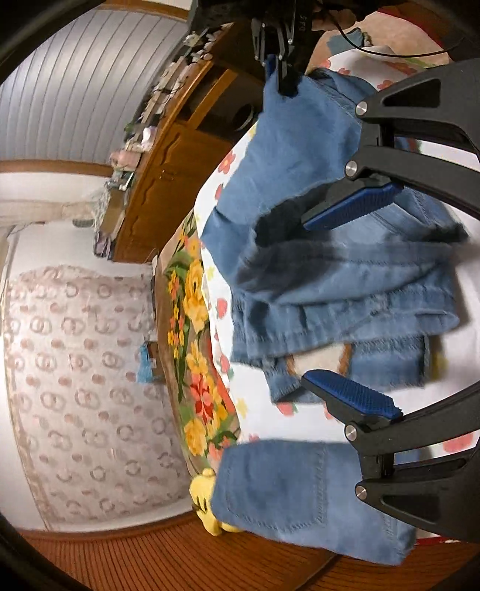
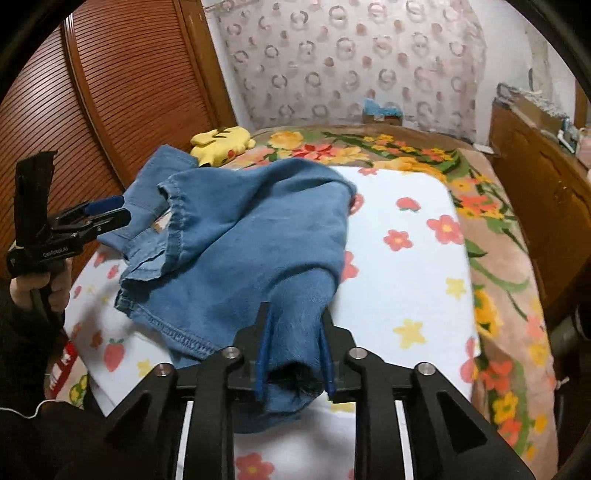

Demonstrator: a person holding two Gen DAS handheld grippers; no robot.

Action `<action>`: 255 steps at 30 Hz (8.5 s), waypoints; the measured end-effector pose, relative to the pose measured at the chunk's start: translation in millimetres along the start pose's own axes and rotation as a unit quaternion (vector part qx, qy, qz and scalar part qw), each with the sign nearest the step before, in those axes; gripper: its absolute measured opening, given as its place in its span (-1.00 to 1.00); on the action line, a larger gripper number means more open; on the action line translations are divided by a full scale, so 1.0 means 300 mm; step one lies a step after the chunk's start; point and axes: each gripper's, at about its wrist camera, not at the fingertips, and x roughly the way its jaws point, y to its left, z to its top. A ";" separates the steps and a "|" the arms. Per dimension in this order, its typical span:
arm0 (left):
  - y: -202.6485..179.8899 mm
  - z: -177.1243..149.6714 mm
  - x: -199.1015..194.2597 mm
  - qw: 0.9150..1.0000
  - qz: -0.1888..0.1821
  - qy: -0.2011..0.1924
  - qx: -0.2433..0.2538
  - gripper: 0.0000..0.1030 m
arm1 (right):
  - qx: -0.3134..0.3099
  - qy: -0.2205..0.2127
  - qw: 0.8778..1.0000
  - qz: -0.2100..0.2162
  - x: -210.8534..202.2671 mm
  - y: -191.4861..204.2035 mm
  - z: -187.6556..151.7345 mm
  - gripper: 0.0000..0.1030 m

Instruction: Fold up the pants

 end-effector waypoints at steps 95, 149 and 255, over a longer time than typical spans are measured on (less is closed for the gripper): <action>-0.109 -0.154 0.113 0.997 -0.027 0.069 0.029 0.54 | 0.094 0.012 0.995 0.003 0.107 -0.072 -0.129 -0.27; 0.390 -0.079 -0.159 0.992 0.055 -0.026 -0.115 0.54 | -0.124 0.049 0.961 0.243 0.390 0.441 0.233 -0.79; 0.448 0.000 -0.307 0.982 -0.023 -0.107 -0.155 -0.42 | -0.179 -0.076 0.946 0.259 0.356 0.531 0.805 -0.56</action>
